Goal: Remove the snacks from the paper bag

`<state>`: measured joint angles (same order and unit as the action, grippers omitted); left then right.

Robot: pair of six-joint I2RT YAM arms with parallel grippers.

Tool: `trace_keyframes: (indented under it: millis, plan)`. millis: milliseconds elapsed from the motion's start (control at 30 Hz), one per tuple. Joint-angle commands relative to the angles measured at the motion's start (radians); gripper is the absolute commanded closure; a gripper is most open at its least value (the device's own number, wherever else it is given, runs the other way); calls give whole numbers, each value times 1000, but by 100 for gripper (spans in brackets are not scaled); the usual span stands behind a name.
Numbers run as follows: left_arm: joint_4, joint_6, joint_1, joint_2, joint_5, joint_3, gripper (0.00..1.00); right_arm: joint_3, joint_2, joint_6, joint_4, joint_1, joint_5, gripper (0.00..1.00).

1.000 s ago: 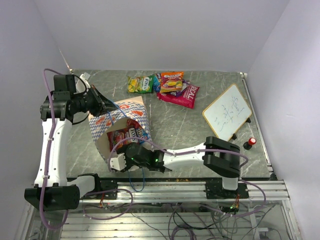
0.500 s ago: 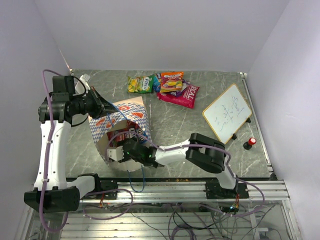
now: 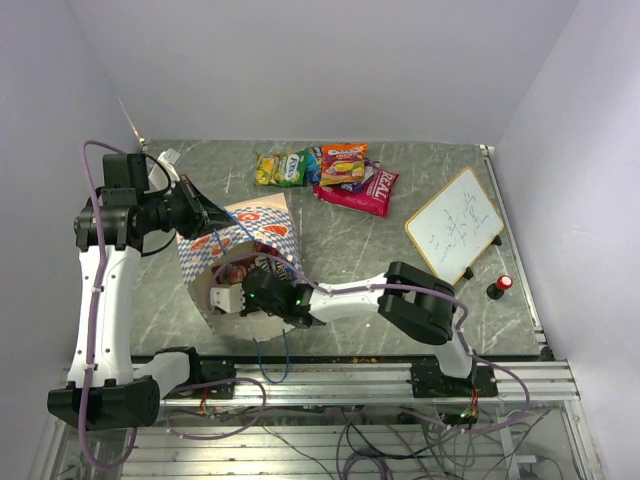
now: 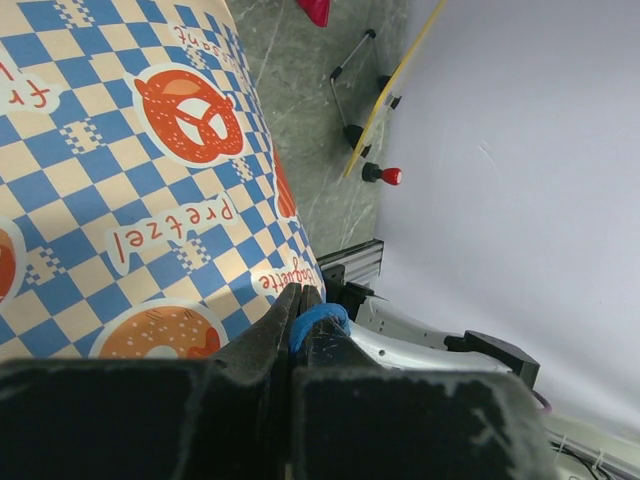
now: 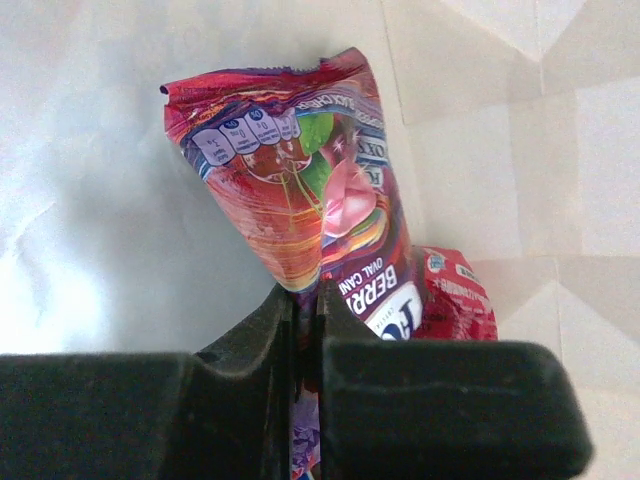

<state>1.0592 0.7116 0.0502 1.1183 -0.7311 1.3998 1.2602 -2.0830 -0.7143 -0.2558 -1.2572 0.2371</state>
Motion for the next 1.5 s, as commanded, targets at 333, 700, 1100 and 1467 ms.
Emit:
trace_keyframes:
  millis: [333,700,1100,1467]
  plan:
    - [-135,72,8,-66,-46,-54,93,-141,445,252,238,-18,-228,100]
    - [-160,59,8,-40,-31,-69,93,-135,894,308,485,-19,-540,100]
    - [-158,56,9,-20,14,-83,93,31,1025,54,345,10,43,100]
    - [-99,48,10,-13,58,-63,93,106,682,91,109,521,-175,100]
